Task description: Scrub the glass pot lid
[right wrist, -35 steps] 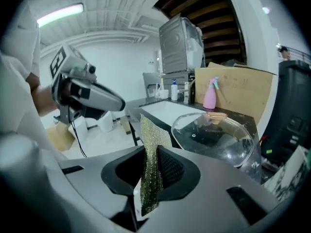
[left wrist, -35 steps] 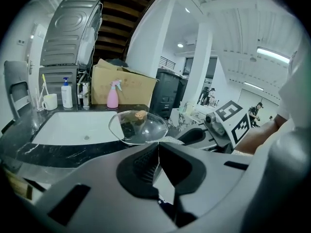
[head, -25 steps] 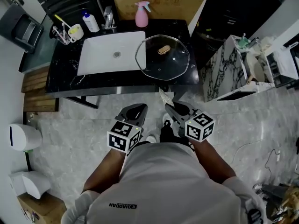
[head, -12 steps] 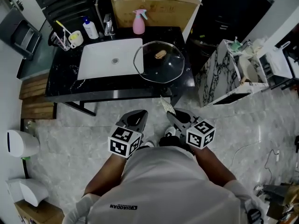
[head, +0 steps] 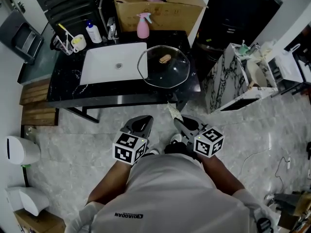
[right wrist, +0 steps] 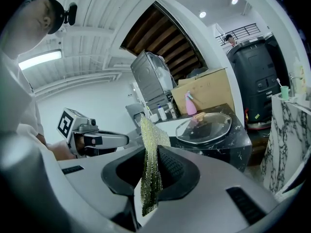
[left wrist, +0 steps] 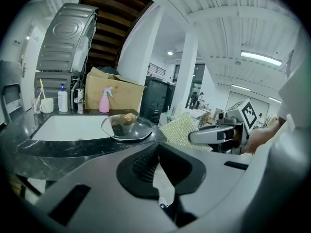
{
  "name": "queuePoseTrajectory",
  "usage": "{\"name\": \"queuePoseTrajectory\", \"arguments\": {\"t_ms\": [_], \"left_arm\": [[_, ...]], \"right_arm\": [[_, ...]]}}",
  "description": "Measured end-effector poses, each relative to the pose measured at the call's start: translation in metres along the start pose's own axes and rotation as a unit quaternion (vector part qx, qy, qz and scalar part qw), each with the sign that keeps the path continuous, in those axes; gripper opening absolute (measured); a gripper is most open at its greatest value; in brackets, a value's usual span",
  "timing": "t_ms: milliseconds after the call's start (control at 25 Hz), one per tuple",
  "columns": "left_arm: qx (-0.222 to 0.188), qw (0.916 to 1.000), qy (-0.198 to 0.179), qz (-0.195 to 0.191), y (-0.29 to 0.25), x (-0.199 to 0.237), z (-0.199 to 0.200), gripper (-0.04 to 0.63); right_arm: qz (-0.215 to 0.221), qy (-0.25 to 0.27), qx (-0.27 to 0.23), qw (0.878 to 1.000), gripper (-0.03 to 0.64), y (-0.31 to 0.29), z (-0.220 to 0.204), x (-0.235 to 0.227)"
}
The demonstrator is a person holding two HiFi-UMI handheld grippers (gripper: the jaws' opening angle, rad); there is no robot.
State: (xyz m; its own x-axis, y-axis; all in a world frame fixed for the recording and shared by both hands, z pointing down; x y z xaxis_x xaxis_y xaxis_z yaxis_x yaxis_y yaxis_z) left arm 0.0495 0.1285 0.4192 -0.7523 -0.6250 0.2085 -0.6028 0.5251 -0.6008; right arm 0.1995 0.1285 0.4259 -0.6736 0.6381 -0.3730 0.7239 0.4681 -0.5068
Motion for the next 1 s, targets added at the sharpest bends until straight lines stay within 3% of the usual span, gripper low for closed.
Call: {"name": "queuePoseTrajectory", "arguments": {"t_ms": [1000], "left_arm": [[-0.003, 1.0000, -0.008, -0.001, 0.0084, -0.0069, -0.0065, 0.015]], "right_arm": [[-0.010, -0.002, -0.009, 1.000, 0.087, 0.0089, -0.0074, 0.0090]]}}
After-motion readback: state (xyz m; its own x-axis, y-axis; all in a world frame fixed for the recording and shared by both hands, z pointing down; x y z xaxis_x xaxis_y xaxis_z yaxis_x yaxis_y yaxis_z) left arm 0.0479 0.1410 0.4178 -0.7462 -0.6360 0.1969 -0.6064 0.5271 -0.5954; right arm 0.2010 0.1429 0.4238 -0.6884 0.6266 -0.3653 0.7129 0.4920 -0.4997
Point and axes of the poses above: the fingertips, and each gripper's own axes: y backward along the fingers, x to its left, z out of its top, the point moved 4 cm from there along y, backward along the fingers, and after that the axes turned 13 degrees about x, right-handed, at the moved point
